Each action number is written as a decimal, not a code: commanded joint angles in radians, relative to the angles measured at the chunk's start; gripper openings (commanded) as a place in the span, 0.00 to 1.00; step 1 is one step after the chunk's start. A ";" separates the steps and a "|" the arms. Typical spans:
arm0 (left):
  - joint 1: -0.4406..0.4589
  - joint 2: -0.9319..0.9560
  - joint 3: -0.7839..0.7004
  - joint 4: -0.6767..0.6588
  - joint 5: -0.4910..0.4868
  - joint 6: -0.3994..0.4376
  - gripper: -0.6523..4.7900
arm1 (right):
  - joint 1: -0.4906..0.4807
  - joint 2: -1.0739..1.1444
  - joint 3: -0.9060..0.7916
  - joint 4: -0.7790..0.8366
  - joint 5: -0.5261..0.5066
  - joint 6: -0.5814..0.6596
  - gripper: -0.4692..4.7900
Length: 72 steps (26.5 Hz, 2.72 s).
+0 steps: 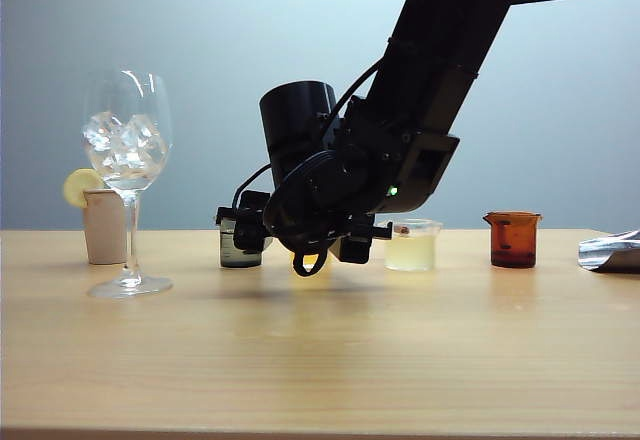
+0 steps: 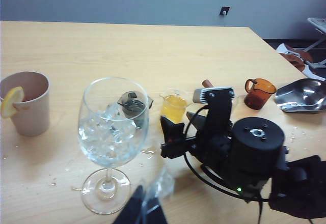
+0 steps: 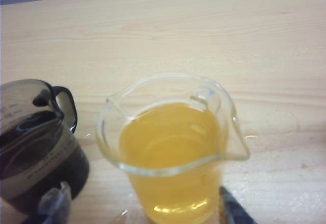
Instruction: Pick up the second measuring cup from the left, pour the orange juice inside into the goblet, and finally put the measuring cup back in its original place.
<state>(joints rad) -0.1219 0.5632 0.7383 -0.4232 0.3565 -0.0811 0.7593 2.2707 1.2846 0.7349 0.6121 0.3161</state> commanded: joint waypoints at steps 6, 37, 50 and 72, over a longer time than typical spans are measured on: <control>0.000 -0.003 0.008 0.014 0.007 -0.006 0.11 | -0.026 0.031 0.074 -0.040 0.014 0.003 0.79; 0.000 -0.003 0.008 0.013 0.007 -0.006 0.11 | -0.079 0.080 0.104 -0.027 -0.117 -0.011 0.79; 0.000 -0.003 0.008 0.013 0.007 -0.006 0.11 | -0.083 0.092 0.150 -0.034 -0.117 -0.058 0.79; 0.000 -0.003 0.008 0.013 0.007 -0.006 0.11 | -0.082 0.105 0.151 -0.035 -0.120 -0.061 0.10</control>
<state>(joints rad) -0.1219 0.5625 0.7383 -0.4229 0.3576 -0.0837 0.6750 2.3802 1.4342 0.6918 0.4934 0.2558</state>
